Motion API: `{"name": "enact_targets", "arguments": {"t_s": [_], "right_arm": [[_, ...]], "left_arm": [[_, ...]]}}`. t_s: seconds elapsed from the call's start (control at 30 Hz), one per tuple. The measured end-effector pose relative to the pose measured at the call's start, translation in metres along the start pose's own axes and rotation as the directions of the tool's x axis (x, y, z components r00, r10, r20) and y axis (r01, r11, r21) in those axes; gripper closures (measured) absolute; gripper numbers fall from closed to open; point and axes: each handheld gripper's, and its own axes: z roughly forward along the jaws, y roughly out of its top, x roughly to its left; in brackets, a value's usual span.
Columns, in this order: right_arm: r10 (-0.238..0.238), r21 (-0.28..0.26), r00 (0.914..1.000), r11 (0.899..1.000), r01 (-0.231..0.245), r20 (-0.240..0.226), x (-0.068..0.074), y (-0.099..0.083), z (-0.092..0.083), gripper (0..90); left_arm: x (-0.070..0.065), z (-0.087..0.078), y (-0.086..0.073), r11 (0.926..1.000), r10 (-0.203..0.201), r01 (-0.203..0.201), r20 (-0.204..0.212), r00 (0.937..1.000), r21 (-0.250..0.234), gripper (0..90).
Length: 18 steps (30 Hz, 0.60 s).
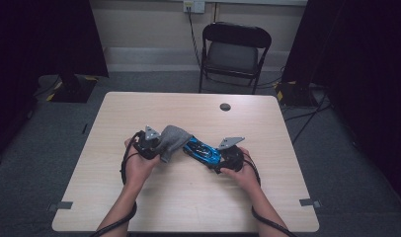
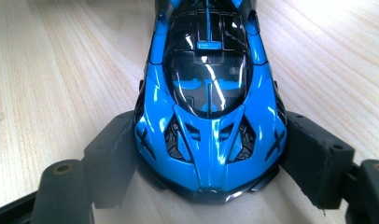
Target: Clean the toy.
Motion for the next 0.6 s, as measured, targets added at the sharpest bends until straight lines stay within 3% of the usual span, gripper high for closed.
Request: {"name": "enact_targets", "arguments": {"t_s": [0.17,0.33,0.6], "right_arm": [[0.0,0.0,1.0,1.0,0.0,0.0,0.0,0.0,0.0,24.0],[0.0,0.0,1.0,1.0,0.0,0.0,0.0,0.0,0.0,24.0],[0.0,0.0,1.0,1.0,0.0,0.0,0.0,0.0,0.0,24.0]], "left_arm": [[-0.016,-0.001,0.007,0.9989,0.046,-0.045,0.035,0.9984,-0.014,75.2],[-0.038,0.004,0.011,0.9945,0.105,-0.105,0.074,0.9917,-0.005,75.2],[-0.06,0.021,0.012,0.9918,0.127,-0.128,0.119,0.9848,0.0,75.2]]}}
